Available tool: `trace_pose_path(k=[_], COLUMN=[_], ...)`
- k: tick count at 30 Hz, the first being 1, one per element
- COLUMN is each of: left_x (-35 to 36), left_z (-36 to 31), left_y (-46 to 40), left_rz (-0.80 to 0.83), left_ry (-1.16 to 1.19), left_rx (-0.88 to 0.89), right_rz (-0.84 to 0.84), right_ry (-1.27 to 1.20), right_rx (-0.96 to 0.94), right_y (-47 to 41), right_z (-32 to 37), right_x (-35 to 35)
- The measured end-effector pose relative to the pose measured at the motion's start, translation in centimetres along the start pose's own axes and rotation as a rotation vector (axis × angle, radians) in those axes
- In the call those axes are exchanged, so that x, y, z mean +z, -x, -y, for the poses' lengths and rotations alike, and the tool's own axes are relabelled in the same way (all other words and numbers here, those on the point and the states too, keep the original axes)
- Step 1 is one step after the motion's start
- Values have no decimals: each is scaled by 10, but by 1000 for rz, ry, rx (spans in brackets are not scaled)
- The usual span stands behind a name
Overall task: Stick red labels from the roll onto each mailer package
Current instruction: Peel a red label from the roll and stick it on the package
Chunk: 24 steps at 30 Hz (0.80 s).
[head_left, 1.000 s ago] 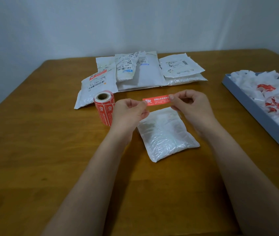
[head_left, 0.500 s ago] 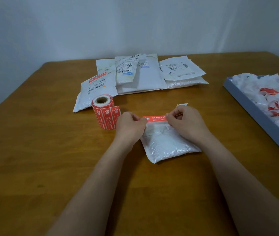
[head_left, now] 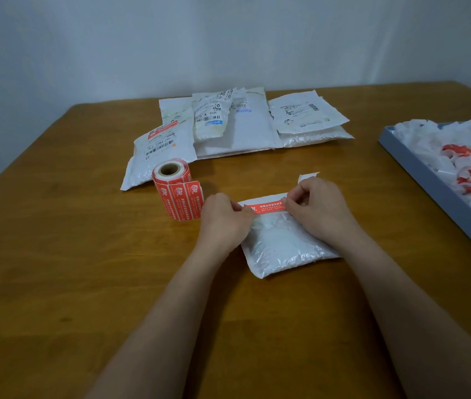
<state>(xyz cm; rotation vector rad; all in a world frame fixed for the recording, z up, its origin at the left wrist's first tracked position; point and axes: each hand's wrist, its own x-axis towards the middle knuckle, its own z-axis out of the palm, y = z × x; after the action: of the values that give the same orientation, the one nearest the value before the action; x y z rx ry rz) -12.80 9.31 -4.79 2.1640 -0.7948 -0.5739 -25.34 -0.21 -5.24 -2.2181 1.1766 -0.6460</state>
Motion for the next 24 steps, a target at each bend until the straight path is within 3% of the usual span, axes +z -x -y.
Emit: trace_pose_path(k=[24], left_x=[4], left_z=[-3], left_y=[1], left_rz=[-5], left_ry=[-24], left_rx=[29], right_rz=[8], right_ry=[201], right_rx=[-117], right_y=[5], right_z=[8], right_x=[4])
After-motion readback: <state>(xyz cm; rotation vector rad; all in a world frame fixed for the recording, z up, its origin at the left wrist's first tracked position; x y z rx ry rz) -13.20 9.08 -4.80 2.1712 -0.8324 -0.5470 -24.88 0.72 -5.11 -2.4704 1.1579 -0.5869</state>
